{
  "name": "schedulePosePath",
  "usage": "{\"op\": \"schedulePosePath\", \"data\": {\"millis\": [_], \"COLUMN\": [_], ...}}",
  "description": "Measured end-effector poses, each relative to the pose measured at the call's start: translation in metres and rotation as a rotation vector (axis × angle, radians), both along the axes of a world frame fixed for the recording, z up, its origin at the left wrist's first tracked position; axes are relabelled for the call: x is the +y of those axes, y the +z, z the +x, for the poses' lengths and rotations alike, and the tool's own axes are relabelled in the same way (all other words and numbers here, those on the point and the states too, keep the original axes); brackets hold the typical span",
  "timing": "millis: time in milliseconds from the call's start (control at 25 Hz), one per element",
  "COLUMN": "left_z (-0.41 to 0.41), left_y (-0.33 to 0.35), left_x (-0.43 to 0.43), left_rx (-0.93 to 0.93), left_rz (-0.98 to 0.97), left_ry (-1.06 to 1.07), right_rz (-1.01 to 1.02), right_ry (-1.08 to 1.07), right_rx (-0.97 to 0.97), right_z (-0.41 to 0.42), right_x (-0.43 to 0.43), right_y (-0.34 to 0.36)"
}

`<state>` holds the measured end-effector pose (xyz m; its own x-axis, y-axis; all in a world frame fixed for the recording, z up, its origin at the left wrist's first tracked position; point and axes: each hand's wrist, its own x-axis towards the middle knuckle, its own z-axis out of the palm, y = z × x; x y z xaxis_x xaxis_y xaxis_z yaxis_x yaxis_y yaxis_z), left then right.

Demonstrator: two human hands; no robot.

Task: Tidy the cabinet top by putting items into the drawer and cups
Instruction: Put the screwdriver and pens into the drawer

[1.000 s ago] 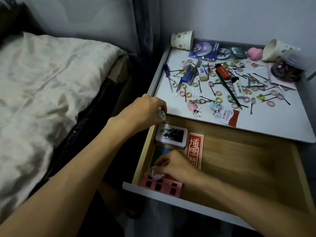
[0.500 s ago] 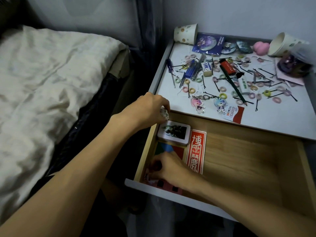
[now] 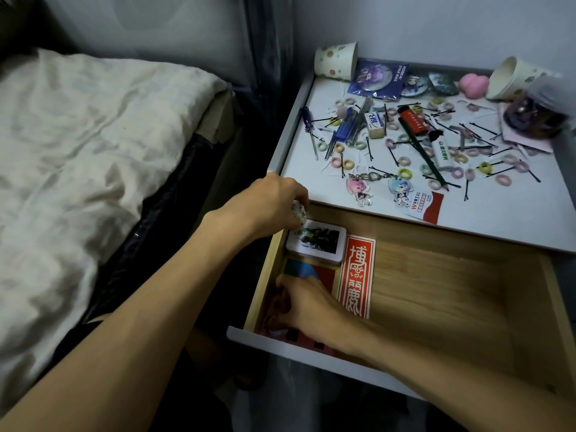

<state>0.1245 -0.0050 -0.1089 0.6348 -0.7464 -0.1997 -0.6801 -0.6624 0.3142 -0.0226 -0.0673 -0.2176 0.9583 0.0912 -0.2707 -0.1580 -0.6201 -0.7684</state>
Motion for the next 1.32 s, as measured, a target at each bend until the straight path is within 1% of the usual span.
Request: {"op": "schedulePosePath", "data": {"millis": [280,360,400,480,560,600,640,720,760,800,880,960,1120,1200,1320], "left_z": [0.003,0.005,0.005,0.005,0.005,0.005,0.005,0.006,0.006,0.006,0.006,0.006,0.006,0.006,0.007], "left_y": [-0.003,-0.003,-0.004,-0.004,-0.005,-0.005,-0.005,-0.004,-0.004,-0.003,-0.002,-0.003,-0.004,-0.003,-0.003], "left_x": [0.000,0.000,0.000,-0.001,-0.002,-0.003,-0.003,-0.002,-0.002,-0.002,-0.002,-0.002,-0.001,-0.001,-0.002], "left_rx": [0.006,0.010,0.010,0.002,-0.003,-0.004,-0.004,-0.005,-0.005,-0.002,0.003,0.001,-0.004,-0.010,-0.004], "left_rz": [-0.005,-0.003,-0.002,0.004,0.012,0.015,0.020,0.024,0.021,0.016,0.008,0.013,0.013,0.005,0.009], "left_ry": [-0.002,0.000,0.003,0.002,0.003,0.006,0.007,0.009,0.011,0.013,0.017,0.019,0.029,0.024,0.026], "right_rz": [0.172,0.236,0.236,0.129,-0.018,-0.106,-0.234,-0.567,-0.656,-0.662,-0.594,-0.603,-0.602,-0.568,-0.420], "right_ry": [-0.101,-0.164,-0.214,-0.280,-0.262,-0.219,-0.153,0.009,0.062,0.090,0.153,0.226,0.283,0.275,0.177], "right_rx": [0.094,0.099,0.096,0.077,0.040,0.006,-0.041,-0.165,-0.220,-0.243,-0.244,-0.244,-0.212,-0.190,-0.121], "right_z": [-0.006,-0.007,-0.007,-0.006,-0.006,-0.007,-0.008,-0.008,-0.008,-0.006,-0.001,0.004,0.008,0.008,0.007], "right_x": [-0.026,-0.046,-0.056,-0.071,-0.074,-0.073,-0.071,-0.064,-0.060,-0.055,-0.045,-0.036,-0.030,-0.030,-0.030], "right_y": [0.009,0.008,0.005,-0.003,-0.009,-0.010,-0.008,-0.004,0.000,0.000,-0.002,-0.010,-0.018,-0.017,-0.010]}}
